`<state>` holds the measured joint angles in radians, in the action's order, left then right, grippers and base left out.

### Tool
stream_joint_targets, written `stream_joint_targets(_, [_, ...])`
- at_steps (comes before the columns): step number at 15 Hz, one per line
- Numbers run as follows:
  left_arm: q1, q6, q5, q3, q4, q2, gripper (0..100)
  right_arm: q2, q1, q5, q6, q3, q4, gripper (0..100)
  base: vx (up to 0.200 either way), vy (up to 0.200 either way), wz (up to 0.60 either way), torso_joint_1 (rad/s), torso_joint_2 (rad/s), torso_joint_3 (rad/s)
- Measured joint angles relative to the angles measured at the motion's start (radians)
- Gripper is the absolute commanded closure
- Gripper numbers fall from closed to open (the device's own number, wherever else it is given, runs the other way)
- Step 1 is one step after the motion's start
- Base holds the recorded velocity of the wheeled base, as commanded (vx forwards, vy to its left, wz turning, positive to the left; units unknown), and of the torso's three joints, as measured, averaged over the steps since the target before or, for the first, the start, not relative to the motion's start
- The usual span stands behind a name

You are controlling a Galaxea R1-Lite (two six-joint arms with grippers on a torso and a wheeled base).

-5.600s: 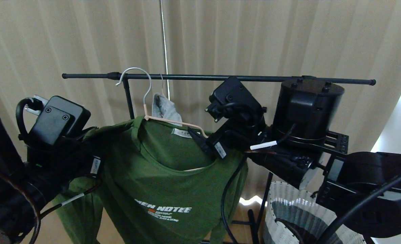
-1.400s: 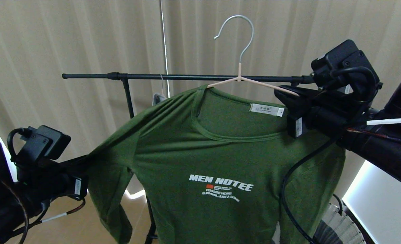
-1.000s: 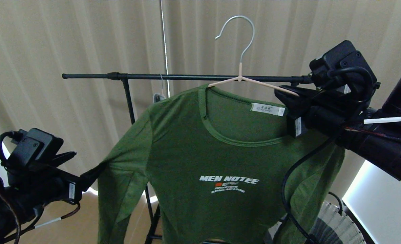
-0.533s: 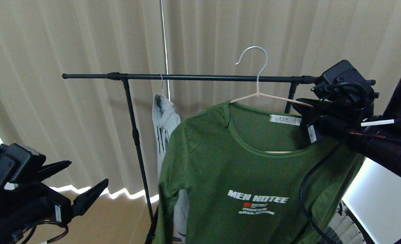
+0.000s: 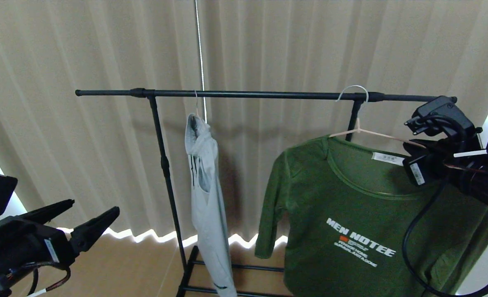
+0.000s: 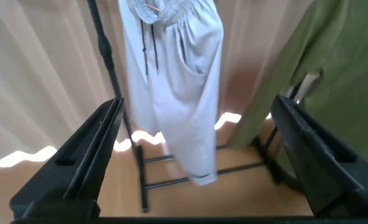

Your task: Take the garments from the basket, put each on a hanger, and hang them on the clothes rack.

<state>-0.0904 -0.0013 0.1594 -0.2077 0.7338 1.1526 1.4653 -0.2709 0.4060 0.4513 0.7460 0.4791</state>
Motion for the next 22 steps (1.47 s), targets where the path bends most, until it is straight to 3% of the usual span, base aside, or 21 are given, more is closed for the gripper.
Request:
stream_joint_targets(3, [0.026,0.047,0.005,0.040,0.008,-0.028,0,-0.021,0.001,0.016,0.000,0.015,-0.029,100,0.000,0.000,0.00,0.000,0.00,0.000])
stream_joint_targets(8, [0.069,0.002,0.006,0.021,0.009,-0.052,0,-0.035,-0.002,0.013,-0.017,0.031,-0.018,100,0.000,0.000,0.00,0.000,0.00,0.000])
stream_joint_targets(22, [0.071,-0.010,0.008,0.020,0.009,-0.090,0,-0.051,-0.026,0.010,-0.024,-0.009,-0.017,100,0.200,0.000,0.00,0.003,0.00,0.002])
